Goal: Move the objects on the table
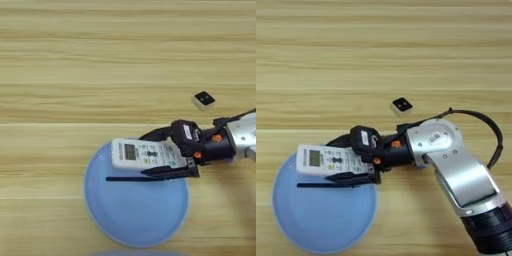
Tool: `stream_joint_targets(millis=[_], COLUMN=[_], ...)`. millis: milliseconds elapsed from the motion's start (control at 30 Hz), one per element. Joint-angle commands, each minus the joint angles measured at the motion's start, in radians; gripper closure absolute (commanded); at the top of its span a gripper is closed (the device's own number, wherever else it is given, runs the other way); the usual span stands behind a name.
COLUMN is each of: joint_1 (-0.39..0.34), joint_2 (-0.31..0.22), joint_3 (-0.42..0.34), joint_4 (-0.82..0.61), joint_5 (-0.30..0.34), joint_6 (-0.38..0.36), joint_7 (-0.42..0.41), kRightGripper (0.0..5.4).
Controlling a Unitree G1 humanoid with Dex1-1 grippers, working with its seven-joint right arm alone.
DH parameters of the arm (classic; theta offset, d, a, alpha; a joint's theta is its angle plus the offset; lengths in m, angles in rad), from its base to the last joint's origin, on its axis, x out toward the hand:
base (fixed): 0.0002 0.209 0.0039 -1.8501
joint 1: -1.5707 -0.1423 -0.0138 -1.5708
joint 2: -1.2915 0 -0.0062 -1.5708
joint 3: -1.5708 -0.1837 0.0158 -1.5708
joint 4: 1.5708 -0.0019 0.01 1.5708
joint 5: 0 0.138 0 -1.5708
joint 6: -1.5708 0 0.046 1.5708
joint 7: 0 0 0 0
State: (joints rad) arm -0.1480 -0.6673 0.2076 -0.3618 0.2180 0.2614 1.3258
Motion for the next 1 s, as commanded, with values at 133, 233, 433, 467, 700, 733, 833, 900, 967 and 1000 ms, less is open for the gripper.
stream_joint_targets(millis=[133, 233, 433, 467, 700, 733, 833, 900, 967, 1000], joint_1=[-0.037, -0.043, -0.036, -0.034, -0.02, -0.022, -0.027, -0.024, -0.021, -0.021], joint_2=[-0.015, -0.007, 0.0, 0.001, 0.007, 0.012, 0.021, 0.024, 0.031, 0.034], joint_3=[0.021, 0.047, 0.104, 0.109, 0.169, 0.179, 0.205, 0.221, 0.235, 0.238], joint_4=[0.056, 0.096, 0.136, 0.135, 0.114, 0.12, 0.135, 0.146, 0.164, 0.171], joint_5=[-0.016, -0.033, -0.07, -0.074, -0.138, -0.153, -0.192, -0.22, -0.245, -0.251], joint_6=[-0.126, -0.184, -0.262, -0.265, -0.264, -0.266, -0.262, -0.266, -0.267, -0.266], joint_7=[0.006, 0.025, 0.047, 0.046, 0.029, 0.023, 0.006, -0.005, -0.018, -0.022], kRightGripper=[2.5, 2.5, 2.5, 2.5, 2.5, 2.5, 2.5, 2.5, 2.5, 2.5])
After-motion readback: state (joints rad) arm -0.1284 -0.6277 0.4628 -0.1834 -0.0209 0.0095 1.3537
